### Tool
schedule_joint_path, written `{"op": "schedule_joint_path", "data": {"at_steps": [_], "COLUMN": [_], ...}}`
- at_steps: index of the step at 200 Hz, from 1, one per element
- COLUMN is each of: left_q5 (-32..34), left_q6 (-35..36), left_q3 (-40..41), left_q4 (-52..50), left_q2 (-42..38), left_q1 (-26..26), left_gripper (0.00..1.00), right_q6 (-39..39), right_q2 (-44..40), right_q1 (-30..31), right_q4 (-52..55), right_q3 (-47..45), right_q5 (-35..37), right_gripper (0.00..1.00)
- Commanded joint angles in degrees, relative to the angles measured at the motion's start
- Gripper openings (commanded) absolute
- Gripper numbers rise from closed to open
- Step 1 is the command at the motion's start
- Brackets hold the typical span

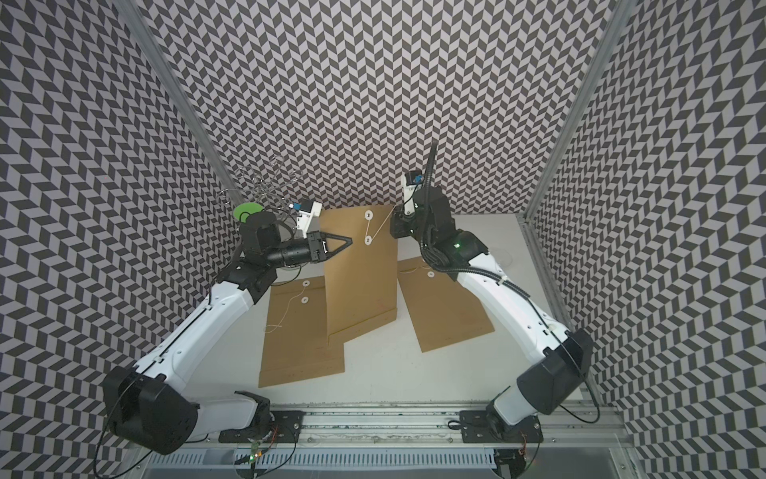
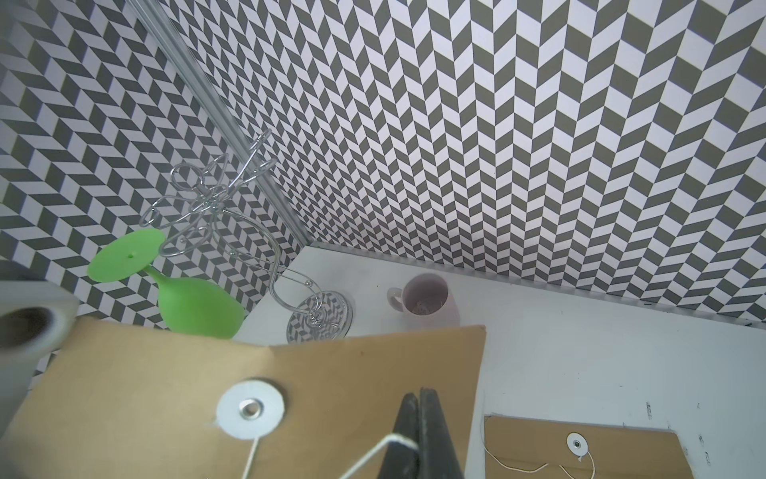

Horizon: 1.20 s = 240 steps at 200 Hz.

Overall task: Close the mouth of the file bag
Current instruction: Close the file bag.

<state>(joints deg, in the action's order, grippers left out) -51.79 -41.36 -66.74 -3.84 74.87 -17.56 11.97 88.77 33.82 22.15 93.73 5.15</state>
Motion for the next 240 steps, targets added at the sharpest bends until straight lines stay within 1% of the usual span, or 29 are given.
{"op": "schedule_joint_path", "data": {"at_steps": [1,66,129,184,240], "left_q5": [-0.11,0.98,2.41,2.70,3.14], "left_q6": [-1.29,-4.16,-5.94,-7.10,-8.14], "left_q3": [0.73,2.54,4.41,5.01,5.17], "left_q4": [3.87,6.91,8.82,9.99,11.77], "left_q2": [-1.48,-1.29,-0.08,-0.08,0.29], "left_q1": [-1.26,-3.05,-3.57,-3.74,-3.00], "left_gripper": [0.00,0.00,0.00,0.00,0.00], "right_q6": [-0.41,0.51,0.25,0.62,1.87], "right_q2": [1.12,1.50,2.02,4.12,4.56], "right_q1": [-0.04,1.91,6.19,10.78,13.37], "right_q4": [-4.11,-6.26,-5.32,-5.79,-5.45], "right_q3": [2.09,0.96,2.94,3.57,4.19], "right_q5": [0.40,-0.05,1.57,2.45,1.24], "right_gripper": [0.00,0.00,0.00,0.00,0.00]}}
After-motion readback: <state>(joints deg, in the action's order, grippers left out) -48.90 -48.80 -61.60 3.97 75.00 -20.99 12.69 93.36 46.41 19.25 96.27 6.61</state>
